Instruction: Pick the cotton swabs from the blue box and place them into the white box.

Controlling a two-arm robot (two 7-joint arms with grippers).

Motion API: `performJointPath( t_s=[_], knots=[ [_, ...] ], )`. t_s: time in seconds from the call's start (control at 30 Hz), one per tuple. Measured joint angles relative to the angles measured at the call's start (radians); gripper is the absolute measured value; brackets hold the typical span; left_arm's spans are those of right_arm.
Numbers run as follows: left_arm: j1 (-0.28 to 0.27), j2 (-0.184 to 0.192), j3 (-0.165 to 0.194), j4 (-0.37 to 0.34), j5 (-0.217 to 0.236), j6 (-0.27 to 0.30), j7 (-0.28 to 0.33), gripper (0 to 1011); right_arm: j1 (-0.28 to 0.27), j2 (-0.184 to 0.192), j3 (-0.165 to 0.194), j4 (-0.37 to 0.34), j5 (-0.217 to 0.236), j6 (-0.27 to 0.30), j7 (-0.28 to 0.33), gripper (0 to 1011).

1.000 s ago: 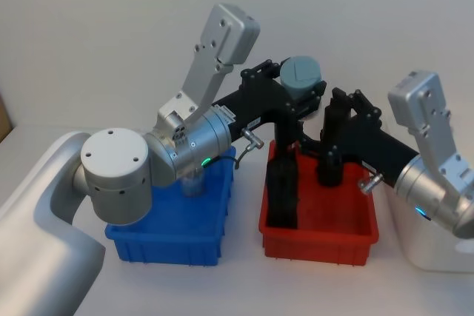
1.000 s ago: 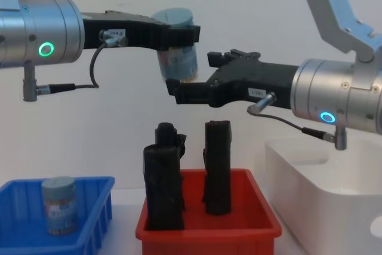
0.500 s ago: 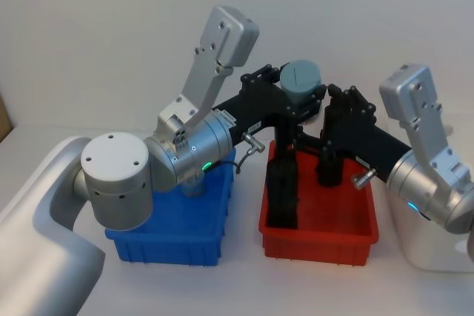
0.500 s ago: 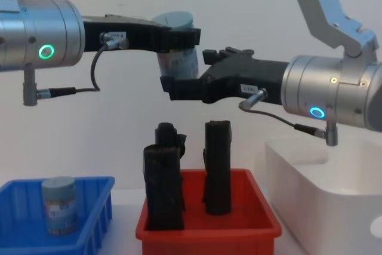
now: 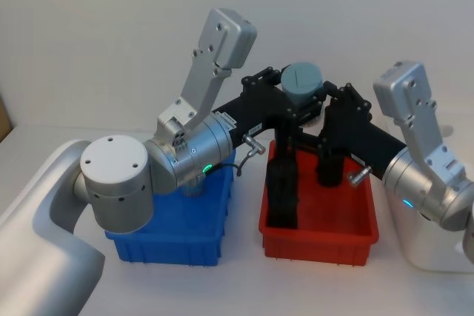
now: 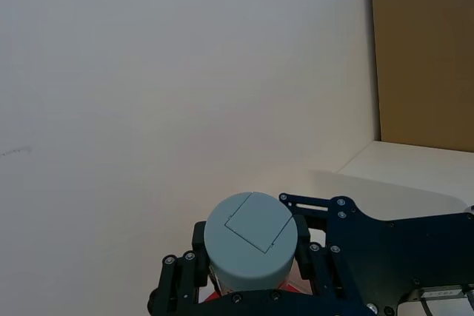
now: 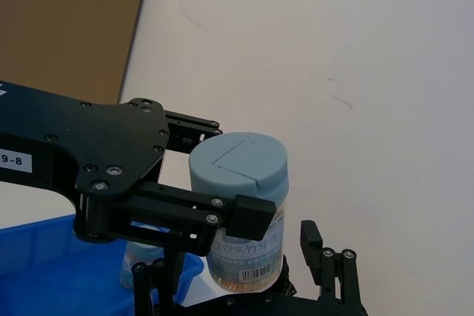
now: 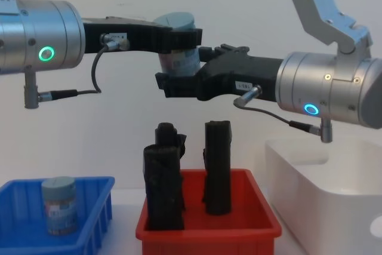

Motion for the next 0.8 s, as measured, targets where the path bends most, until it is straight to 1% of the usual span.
performJointPath(
  t_s=[0.07, 0.1, 0.2, 0.23, 0.37, 0.43, 0.47, 0.5, 0.8],
  knots=[
    [0.001, 0.000, 0.000, 0.000, -0.001, -0.001, -0.001, 666, 0.000, 0.000, 0.000, 0.000, 0.000, 0.000, 0.000, 984],
    [0.001, 0.000, 0.000, 0.000, -0.002, -0.002, -0.001, 665, 0.001, -0.001, -0.001, 0.000, 0.000, 0.000, 0.000, 946],
    [0.001, 0.001, 0.001, 0.000, -0.003, -0.003, -0.002, 666, 0.001, -0.001, -0.001, 0.000, -0.001, 0.001, -0.001, 907],
    [0.002, 0.001, 0.001, -0.001, -0.004, -0.004, -0.002, 666, 0.002, -0.001, -0.001, 0.000, -0.001, 0.001, -0.001, 862],
    [0.002, 0.001, 0.001, -0.001, -0.005, -0.005, -0.003, 666, 0.002, -0.002, -0.002, 0.000, -0.001, 0.001, -0.001, 750],
    [0.002, 0.001, 0.001, -0.001, -0.005, -0.006, -0.003, 666, 0.002, -0.002, -0.002, 0.001, -0.001, 0.001, -0.002, 712],
    [0.002, 0.001, 0.001, -0.001, -0.005, -0.006, -0.003, 666, 0.002, -0.002, -0.002, 0.001, -0.002, 0.002, -0.002, 656],
    [0.002, 0.001, 0.001, -0.001, -0.005, -0.006, -0.003, 666, 0.002, -0.002, -0.002, 0.001, -0.002, 0.002, -0.002, 633],
    [0.003, 0.001, 0.001, -0.001, -0.006, -0.008, -0.003, 666, 0.003, -0.002, -0.003, 0.001, -0.002, 0.002, -0.002, 626]
  ],
)
